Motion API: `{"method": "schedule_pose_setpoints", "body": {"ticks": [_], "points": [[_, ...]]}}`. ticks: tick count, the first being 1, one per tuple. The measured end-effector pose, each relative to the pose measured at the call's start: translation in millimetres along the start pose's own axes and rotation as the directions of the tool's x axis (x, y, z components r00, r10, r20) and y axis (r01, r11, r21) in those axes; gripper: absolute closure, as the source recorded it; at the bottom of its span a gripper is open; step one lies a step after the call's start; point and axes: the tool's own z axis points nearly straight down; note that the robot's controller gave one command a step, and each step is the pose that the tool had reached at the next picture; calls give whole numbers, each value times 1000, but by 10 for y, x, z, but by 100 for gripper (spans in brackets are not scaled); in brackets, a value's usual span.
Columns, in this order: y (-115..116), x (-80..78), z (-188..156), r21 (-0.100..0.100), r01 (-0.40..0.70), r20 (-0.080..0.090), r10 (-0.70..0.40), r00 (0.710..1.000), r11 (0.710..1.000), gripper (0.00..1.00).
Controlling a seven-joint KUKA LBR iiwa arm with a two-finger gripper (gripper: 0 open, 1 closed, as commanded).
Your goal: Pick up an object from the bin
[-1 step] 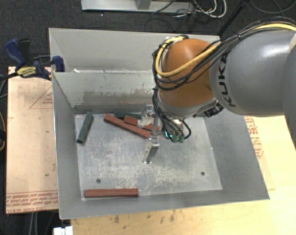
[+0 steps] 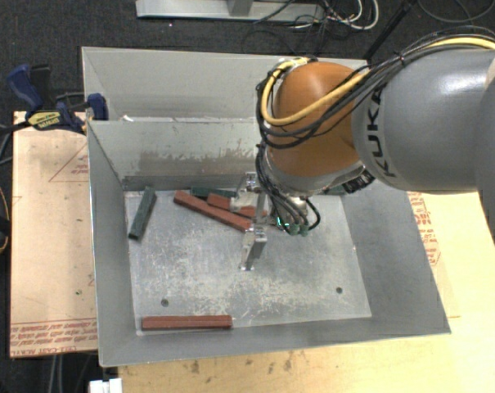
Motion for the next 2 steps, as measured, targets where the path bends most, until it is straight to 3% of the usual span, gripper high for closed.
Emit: {"method": "schedule_pose_setpoints", "body": {"ticks": [1,2], "points": [[-185,-333,405,-1,89,8,-89,996,996,0],[-222,-289,811,1,52,3,-52,999,999,0]]}}
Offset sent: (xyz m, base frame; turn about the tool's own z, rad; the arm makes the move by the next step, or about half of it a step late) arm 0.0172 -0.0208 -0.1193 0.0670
